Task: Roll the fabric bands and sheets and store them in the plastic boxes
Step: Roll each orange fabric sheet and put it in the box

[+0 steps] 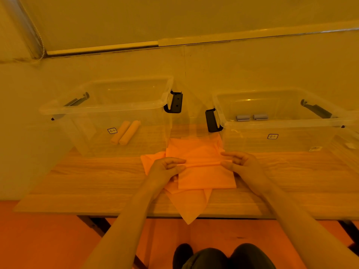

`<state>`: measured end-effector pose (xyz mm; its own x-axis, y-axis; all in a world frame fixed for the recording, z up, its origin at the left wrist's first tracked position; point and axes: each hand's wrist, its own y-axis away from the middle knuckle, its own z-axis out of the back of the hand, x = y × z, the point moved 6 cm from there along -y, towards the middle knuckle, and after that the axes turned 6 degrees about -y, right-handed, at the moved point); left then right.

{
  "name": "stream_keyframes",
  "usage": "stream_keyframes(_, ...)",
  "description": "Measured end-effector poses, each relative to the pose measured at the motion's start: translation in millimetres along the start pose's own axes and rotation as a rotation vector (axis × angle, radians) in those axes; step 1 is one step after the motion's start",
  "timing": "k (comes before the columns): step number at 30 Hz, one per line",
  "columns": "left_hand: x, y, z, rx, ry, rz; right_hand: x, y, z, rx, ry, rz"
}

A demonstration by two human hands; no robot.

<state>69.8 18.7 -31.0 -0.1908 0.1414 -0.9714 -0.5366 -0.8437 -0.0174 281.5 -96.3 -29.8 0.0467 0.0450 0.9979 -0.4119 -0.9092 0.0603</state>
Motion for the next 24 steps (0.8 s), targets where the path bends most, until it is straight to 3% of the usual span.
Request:
stream_keyframes(8, -2.8, -2.6, -3.1, 0.015, -0.102, -0.025, 0.9, -0.1, -0.5, -0.018, 0.042, 0.026)
stream_keyframes(24, -0.6, -1.2, -0.8, -0.010, 0.019, -0.006, -0.1, 0.9, 0.2, -0.011, -0.034, -0.011)
